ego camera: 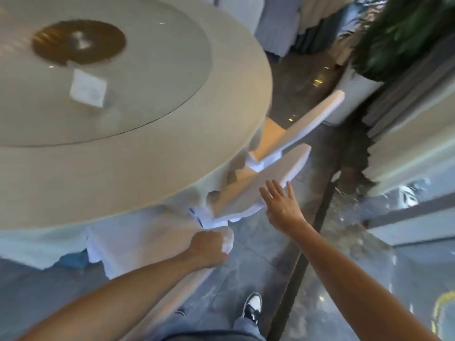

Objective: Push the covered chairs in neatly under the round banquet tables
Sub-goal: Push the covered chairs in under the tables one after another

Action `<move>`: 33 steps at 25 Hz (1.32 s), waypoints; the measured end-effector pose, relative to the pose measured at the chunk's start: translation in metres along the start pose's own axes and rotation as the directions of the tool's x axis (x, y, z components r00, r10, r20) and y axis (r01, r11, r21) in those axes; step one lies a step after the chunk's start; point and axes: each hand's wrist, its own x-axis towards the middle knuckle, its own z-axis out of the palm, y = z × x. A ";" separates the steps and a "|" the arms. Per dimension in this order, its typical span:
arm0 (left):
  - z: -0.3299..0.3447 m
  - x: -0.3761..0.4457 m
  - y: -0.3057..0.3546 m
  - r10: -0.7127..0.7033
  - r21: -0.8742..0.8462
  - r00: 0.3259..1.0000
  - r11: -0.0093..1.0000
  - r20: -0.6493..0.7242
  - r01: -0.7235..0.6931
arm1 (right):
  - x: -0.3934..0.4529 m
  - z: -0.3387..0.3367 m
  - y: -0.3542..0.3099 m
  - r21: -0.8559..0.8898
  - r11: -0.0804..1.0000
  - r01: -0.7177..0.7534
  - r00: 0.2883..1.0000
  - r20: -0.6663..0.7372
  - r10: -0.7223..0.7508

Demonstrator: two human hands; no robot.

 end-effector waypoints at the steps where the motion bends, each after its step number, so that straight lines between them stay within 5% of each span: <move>1: 0.007 0.002 0.004 -0.059 -0.008 0.997 0.998 -0.054 0.059 | 0.006 0.006 0.014 -0.036 0.998 0.049 0.998 0.028 -0.048; 10: 0.035 -0.010 0.029 -0.358 -0.034 0.885 0.930 -0.297 0.365 | 0.060 0.012 0.053 -0.227 0.933 0.279 0.960 0.098 -0.263; 22: 0.016 0.014 0.043 -0.398 0.032 0.870 0.905 -0.291 0.425 | 0.087 0.000 0.067 -0.257 0.838 0.481 0.875 0.193 -0.444; 33: 0.011 0.054 0.096 -0.601 -0.087 0.736 0.789 -0.311 0.608 | 0.106 0.000 0.112 -0.222 0.734 0.641 0.767 0.181 -0.616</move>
